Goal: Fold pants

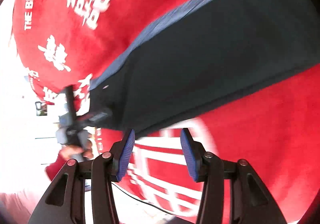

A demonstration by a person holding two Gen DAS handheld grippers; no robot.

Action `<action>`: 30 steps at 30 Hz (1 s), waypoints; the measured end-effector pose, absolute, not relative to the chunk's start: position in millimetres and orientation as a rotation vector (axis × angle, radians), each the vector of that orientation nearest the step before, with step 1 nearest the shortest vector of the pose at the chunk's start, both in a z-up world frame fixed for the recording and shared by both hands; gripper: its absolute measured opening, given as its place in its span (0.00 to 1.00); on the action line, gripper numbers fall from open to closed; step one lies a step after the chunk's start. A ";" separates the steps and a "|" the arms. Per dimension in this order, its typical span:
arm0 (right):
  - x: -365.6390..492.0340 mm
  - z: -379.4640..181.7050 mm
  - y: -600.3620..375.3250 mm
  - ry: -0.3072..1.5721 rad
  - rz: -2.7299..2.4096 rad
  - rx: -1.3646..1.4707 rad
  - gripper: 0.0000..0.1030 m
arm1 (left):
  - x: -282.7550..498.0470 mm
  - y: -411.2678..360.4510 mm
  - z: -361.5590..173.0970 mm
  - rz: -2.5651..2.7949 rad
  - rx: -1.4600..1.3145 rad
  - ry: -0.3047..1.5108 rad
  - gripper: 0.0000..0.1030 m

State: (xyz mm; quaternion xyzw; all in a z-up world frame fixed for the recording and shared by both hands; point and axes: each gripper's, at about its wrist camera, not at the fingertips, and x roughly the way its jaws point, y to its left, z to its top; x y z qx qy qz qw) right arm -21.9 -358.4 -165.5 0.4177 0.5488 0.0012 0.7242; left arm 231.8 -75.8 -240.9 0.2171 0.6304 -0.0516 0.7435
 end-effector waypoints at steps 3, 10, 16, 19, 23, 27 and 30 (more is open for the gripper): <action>-4.3 -192.7 -323.6 1.225 0.016 0.953 0.50 | 232.4 -67.9 -239.0 -0.181 0.460 1.357 1.00; 11.7 -210.4 -308.6 1.191 -0.012 1.006 0.51 | 229.1 -59.7 -242.4 -0.254 0.453 1.293 1.00; 9.0 -213.6 -322.9 1.224 -0.103 1.072 0.10 | 229.4 -59.3 -238.9 -0.274 0.454 1.295 1.00; 0.6 -197.4 -321.9 1.176 -0.109 1.062 0.04 | 230.5 -58.9 -238.1 -0.297 0.469 1.304 1.00; -12.8 -210.5 -316.9 1.218 -0.163 1.044 0.04 | 226.9 -59.5 -241.0 -0.297 0.490 1.268 1.00; -12.5 -207.8 -316.3 1.259 -0.131 1.022 0.04 | 225.1 -63.8 -235.5 -0.274 0.502 1.281 1.00; -11.5 -181.3 -319.8 1.288 -0.118 0.867 0.10 | 216.7 -76.8 -219.1 -0.305 0.445 1.320 1.00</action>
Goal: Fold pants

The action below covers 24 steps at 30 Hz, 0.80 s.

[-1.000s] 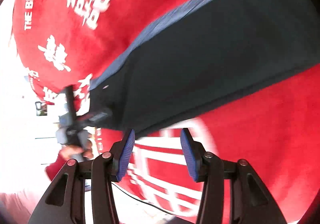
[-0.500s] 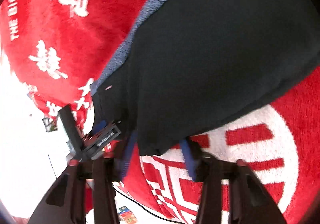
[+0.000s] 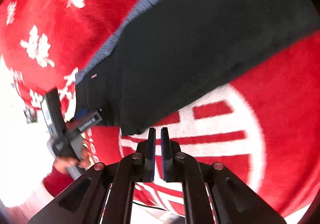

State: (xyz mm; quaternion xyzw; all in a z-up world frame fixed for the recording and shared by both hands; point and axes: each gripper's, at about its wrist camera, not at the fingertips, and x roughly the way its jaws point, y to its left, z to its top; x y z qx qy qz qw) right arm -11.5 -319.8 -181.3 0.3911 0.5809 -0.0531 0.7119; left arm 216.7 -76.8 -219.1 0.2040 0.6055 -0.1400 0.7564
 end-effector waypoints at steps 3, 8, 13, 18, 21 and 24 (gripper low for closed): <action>-3.3 -156.3 -334.3 1.263 -0.172 0.678 0.19 | 208.1 -103.7 -199.2 -0.366 0.374 1.299 1.00; 22.6 -152.1 -378.2 1.255 -0.307 0.513 0.28 | 194.7 -160.3 -212.4 -0.430 0.345 1.350 1.00; 5.7 -170.1 -395.6 1.230 -0.337 0.489 0.32 | 184.3 -151.9 -234.7 -0.418 0.195 1.362 1.00; 4.6 -170.6 -384.1 1.190 -0.298 0.437 0.57 | 194.8 -154.4 -231.2 -0.411 0.200 1.421 1.00; 13.6 -169.5 -374.7 1.204 -0.259 0.420 0.68 | 212.4 -164.6 -212.2 -0.396 0.291 1.337 1.00; 14.8 -170.3 -366.5 1.211 -0.253 0.383 0.70 | 254.7 -154.5 -203.8 -0.310 0.309 1.267 1.00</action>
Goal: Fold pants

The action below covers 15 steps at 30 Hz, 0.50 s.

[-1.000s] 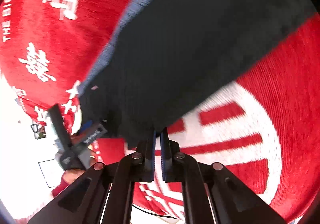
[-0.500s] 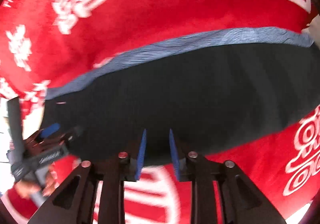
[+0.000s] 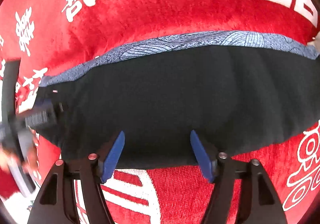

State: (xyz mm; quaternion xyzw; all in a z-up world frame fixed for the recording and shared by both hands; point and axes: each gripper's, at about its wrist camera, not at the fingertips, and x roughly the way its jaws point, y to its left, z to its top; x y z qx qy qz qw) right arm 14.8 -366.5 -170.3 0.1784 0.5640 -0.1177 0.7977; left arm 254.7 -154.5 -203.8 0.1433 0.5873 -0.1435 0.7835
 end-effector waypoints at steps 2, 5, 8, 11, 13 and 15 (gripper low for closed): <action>15.5 -170.8 -363.9 1.208 -0.241 0.369 0.70 | 283.3 -140.4 -212.1 -0.216 0.322 1.257 1.00; 14.7 -173.2 -367.3 1.197 -0.228 0.381 0.70 | 323.4 -111.5 -241.6 -0.101 0.285 1.317 1.00; 14.2 -173.9 -368.6 1.193 -0.217 0.391 0.70 | 330.3 -125.4 -242.3 -0.088 0.366 1.257 1.00; 13.3 -173.3 -368.5 1.187 -0.217 0.395 0.70 | 343.5 -121.2 -239.0 -0.041 0.290 1.284 1.00; 14.1 -173.0 -367.0 1.189 -0.214 0.390 0.72 | 348.5 -109.3 -235.1 -0.004 0.218 1.324 1.00; 12.5 -170.2 -369.2 1.192 -0.211 0.387 0.73 | 343.0 -107.1 -225.3 -0.011 0.213 1.335 1.00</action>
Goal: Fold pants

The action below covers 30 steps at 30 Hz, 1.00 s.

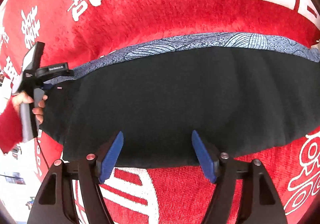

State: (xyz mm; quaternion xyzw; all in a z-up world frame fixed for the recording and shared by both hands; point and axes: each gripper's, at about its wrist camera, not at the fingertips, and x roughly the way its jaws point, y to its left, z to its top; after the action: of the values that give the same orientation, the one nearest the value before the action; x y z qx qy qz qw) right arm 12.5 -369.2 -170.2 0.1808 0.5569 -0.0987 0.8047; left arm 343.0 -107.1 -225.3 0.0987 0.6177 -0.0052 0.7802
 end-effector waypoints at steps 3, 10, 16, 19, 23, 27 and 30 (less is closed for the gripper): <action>15.4 -170.0 -368.7 1.192 -0.211 0.396 0.74 | 321.4 -121.9 -202.2 -0.106 0.254 1.311 1.00; -4.1 -144.9 -390.6 1.165 -0.244 0.561 0.74 | 230.8 -209.7 -171.9 -0.379 0.365 1.263 1.00; -55.3 -131.4 -442.5 1.114 -0.352 0.680 0.74 | 170.7 -272.9 -166.6 -0.527 0.377 1.283 1.00; -87.6 -127.5 -476.6 1.071 -0.438 0.753 0.74 | 148.5 -305.6 -167.7 -0.567 0.358 1.306 1.00; -117.3 -117.0 -511.2 1.033 -0.549 0.763 0.74 | 127.4 -345.8 -166.3 -0.589 0.395 1.290 1.00; -126.9 -101.8 -545.5 1.013 -0.670 0.705 0.37 | 122.7 -371.3 -173.8 -0.582 0.416 1.272 1.00; -121.2 -96.7 -577.2 1.004 -0.723 0.683 0.27 | 121.0 -383.9 -194.3 -0.535 0.457 1.308 1.00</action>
State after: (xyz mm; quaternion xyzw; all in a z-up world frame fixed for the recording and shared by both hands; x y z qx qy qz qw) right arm -121.2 -577.2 -96.7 0.3138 0.4611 -0.3320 0.7607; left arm 121.0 -383.9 -194.3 0.2081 0.5954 -0.2434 0.7369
